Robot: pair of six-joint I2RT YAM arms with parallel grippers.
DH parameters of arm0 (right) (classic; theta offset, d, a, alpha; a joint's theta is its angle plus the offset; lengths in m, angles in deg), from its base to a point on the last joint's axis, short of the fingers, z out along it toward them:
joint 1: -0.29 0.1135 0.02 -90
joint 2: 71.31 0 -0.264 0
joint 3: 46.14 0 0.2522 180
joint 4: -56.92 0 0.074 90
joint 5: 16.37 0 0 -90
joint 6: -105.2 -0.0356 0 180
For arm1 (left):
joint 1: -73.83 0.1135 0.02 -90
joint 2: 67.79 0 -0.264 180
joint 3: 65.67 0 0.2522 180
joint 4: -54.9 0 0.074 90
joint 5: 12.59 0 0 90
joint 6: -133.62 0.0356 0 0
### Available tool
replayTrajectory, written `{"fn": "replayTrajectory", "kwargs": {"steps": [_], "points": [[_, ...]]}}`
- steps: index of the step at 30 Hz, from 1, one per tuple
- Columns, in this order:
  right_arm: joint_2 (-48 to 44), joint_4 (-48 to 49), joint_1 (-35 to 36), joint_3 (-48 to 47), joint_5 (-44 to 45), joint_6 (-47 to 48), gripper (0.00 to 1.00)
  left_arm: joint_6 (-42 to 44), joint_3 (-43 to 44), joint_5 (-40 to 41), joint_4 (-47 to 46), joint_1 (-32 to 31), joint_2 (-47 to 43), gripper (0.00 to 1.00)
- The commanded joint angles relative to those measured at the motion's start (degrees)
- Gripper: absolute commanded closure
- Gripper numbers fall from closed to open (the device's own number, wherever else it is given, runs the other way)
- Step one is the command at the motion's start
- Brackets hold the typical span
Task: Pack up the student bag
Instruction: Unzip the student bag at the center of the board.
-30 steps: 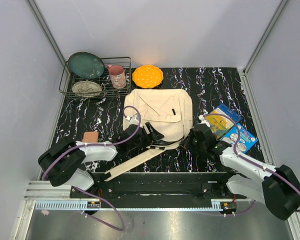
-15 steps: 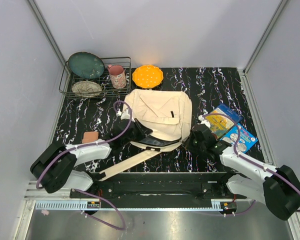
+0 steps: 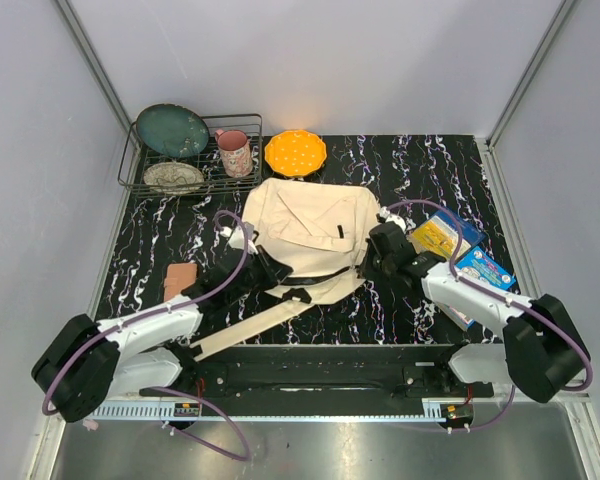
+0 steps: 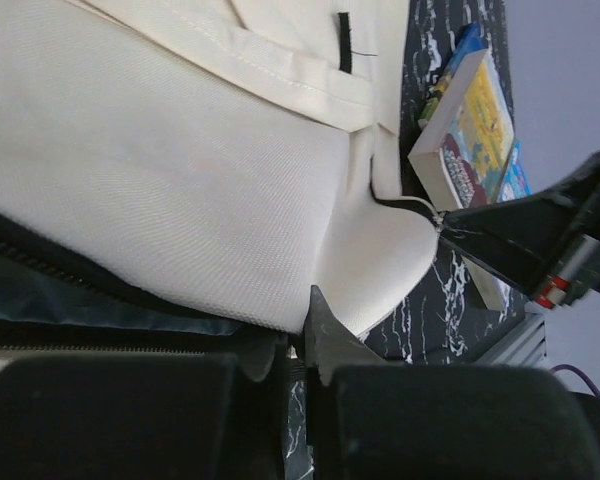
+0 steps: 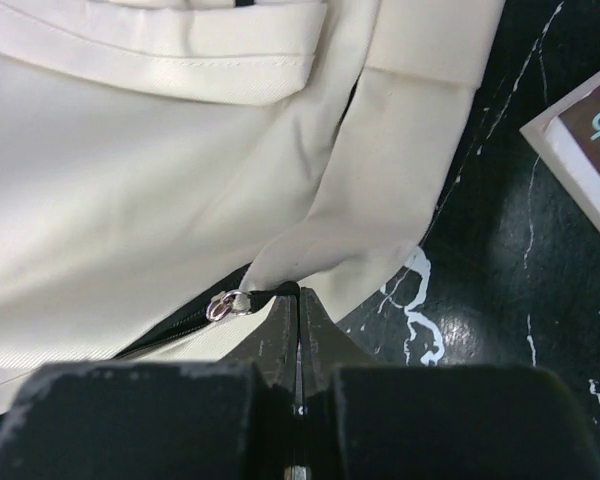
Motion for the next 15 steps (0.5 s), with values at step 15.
{"fn": "replayTrajectory", "kwargs": {"steps": [15], "points": [[-3.6,-2.9,-5.6,1.3,1.0,4.0,1.0,9.1,5.1,-4.6,5.7,4.3,-3.7,1.0]]}}
